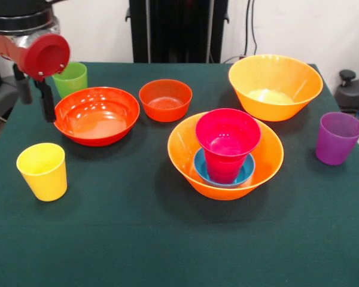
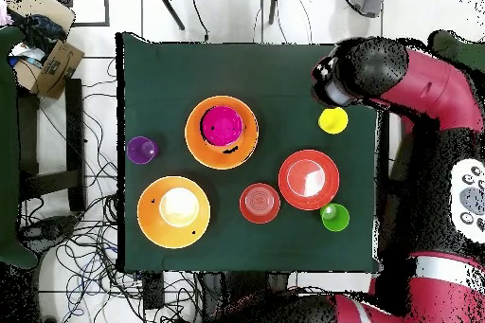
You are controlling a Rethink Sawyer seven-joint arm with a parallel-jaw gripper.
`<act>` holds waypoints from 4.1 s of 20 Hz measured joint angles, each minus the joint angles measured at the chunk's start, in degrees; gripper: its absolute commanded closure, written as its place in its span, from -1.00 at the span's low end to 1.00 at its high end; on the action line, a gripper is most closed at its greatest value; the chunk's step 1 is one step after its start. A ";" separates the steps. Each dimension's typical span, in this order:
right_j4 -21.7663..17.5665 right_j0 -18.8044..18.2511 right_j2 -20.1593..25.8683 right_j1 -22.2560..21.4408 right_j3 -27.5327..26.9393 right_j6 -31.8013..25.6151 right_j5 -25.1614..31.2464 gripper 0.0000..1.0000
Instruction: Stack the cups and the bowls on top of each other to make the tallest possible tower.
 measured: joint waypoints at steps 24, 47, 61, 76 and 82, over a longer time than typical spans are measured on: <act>3.16 8.35 -7.36 1.66 0.37 5.76 -6.91 -1.00; 7.82 9.03 -9.57 2.57 3.20 5.76 -8.87 -1.00; 7.05 8.42 -7.84 -0.67 12.68 4.89 -8.09 -1.00; 0.02 3.41 1.34 -8.77 25.45 -10.12 -8.11 -1.00; -0.02 2.99 3.52 -8.67 26.41 -11.89 -8.11 -1.00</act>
